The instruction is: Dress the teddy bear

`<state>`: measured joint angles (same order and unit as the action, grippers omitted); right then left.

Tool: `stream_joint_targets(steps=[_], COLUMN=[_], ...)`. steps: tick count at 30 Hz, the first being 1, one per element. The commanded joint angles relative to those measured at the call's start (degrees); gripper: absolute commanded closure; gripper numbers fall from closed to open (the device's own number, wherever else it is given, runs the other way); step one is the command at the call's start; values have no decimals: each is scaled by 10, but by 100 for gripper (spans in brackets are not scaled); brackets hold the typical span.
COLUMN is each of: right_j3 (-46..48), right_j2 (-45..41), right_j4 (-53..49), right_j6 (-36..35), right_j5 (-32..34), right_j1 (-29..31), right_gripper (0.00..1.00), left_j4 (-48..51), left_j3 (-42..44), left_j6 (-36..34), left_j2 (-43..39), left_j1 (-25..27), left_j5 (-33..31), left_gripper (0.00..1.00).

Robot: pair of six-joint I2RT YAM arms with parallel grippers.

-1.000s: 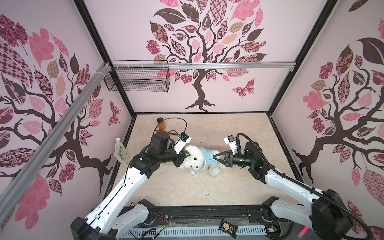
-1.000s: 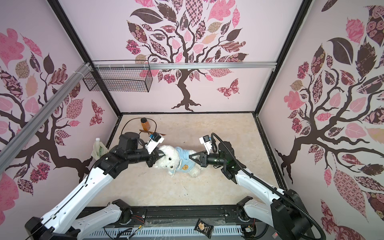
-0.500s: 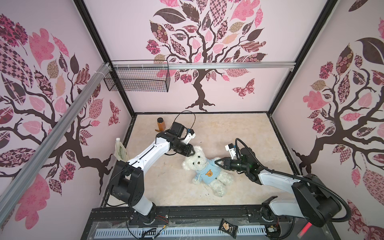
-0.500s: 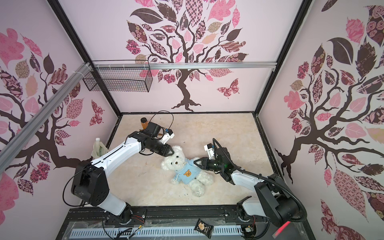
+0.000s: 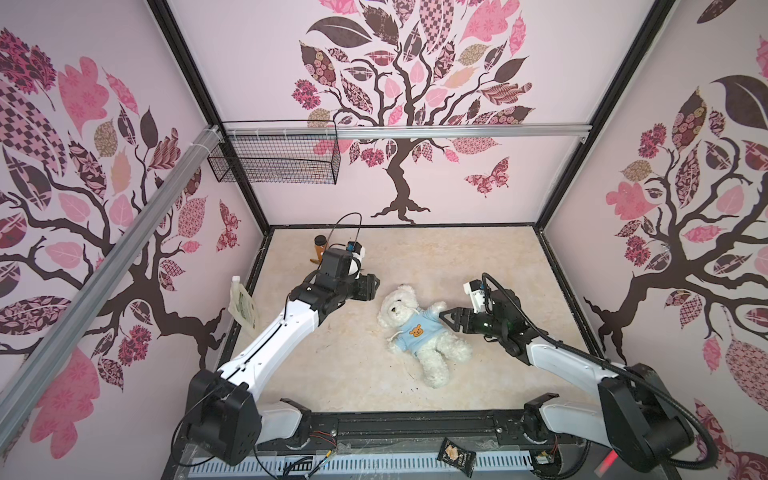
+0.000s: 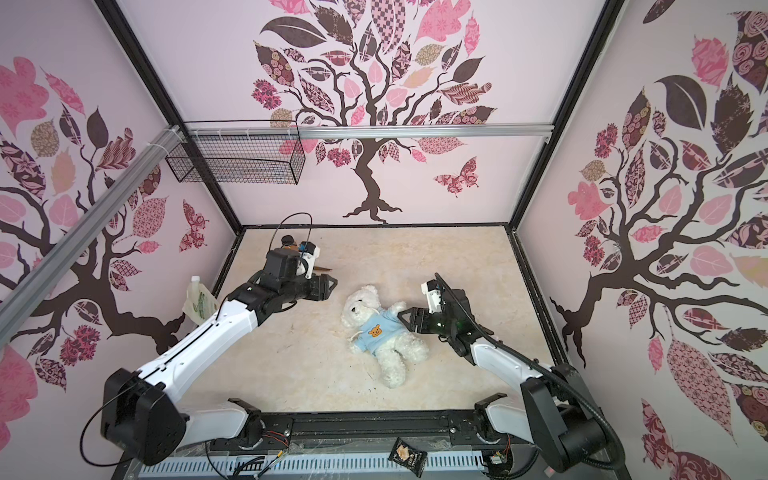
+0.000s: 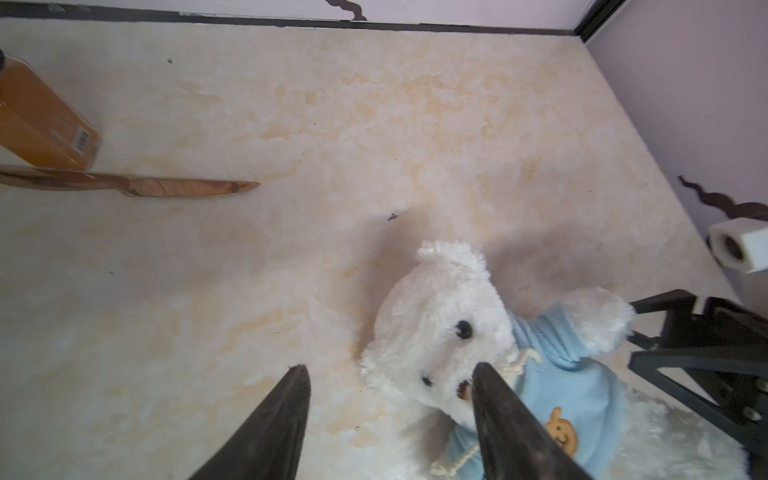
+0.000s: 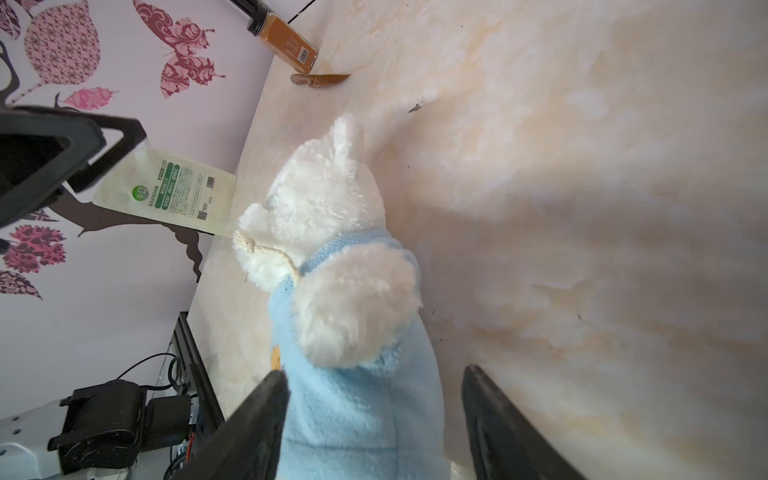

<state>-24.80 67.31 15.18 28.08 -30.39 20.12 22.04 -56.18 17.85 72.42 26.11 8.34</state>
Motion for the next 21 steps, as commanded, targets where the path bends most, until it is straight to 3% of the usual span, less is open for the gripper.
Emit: stream_joint_targets(steps=[1, 4, 7, 11, 14, 18, 21], right_j3=[18, 53, 72, 77, 77, 53, 36], right_j2=[-49, -69, -56, -20, 20, 49, 31], right_j4=[-63, -34, 13, 66, 118, 126, 85], right_j6=[-31, -14, 4, 22, 40, 33, 8], right_j5=[13, 5, 5, 25, 27, 30, 52], right_j1=[0, 9, 36, 70, 77, 77, 78], right_gripper=[29, 32, 40, 56, 61, 61, 54], left_j4=[-111, -160, -190, -193, -178, -167, -160], left_j3=[76, 108, 112, 80, 42, -1, -15], left_j6=[118, 182, 205, 175, 147, 115, 90], left_j2=[-7, 21, 62, 116, 166, 204, 195], left_j1=[65, 118, 130, 130, 127, 117, 107], left_j5=[33, 26, 6, -10, -32, -46, -69], left_gripper=[35, 35, 39, 41, 41, 41, 39])
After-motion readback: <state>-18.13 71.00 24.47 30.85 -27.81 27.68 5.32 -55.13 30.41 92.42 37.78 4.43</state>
